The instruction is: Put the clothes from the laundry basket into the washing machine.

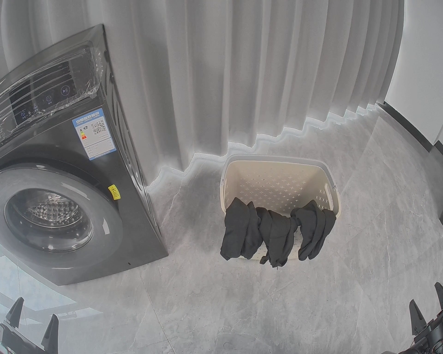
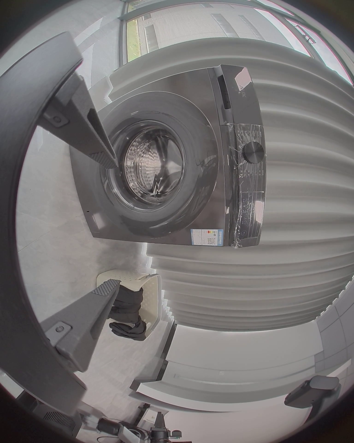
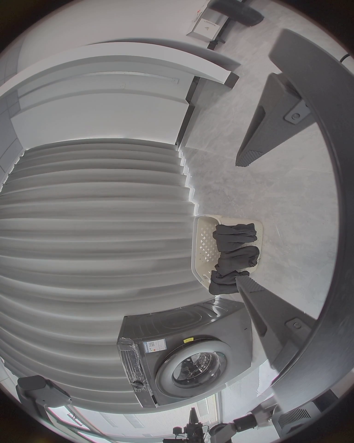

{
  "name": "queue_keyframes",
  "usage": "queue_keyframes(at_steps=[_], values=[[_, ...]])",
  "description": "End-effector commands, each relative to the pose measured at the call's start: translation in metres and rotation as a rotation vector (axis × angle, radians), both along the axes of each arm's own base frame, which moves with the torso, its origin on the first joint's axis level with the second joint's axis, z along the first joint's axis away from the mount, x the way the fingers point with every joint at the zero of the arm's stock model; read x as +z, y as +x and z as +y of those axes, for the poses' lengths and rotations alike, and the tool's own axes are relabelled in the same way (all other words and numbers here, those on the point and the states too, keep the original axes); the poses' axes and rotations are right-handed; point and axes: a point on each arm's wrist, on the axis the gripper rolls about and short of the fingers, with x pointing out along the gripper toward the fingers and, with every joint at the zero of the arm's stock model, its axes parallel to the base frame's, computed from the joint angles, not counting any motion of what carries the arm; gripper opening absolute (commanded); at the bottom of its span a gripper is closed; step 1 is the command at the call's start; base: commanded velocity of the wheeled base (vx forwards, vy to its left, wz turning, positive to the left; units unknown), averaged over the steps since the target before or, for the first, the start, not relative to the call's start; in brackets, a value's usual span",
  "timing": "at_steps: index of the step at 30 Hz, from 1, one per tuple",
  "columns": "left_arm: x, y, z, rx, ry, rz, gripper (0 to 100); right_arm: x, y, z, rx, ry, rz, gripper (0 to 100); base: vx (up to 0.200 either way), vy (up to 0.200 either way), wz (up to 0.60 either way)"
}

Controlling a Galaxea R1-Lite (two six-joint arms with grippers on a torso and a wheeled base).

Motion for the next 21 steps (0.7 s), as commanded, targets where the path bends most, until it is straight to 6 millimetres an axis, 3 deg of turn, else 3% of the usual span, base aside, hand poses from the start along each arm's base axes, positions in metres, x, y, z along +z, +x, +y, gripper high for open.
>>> queue_keyframes(at_steps=[1,5,14,21], values=[[-0.0052,0.0003,0.0,0.001,-0.001,0.004,100,-0.0039,0.0002,0.0,0.001,-0.001,0.003,100,0.0,-0.2,0.0],[-0.0052,0.0003,0.0,0.001,0.0,0.004,100,-0.0039,0.0002,0.0,0.001,-0.001,0.003,100,0.0,-0.2,0.0],[-0.0052,0.0003,0.0,0.001,0.002,0.004,100,-0.0039,0.0002,0.0,0.0,-0.001,0.003,100,0.0,0.0,0.0],[-0.0052,0.0003,0.0,0.001,0.0,0.004,100,-0.0039,0.0002,0.0,-0.002,-0.001,0.003,100,0.171,0.0,0.0]])
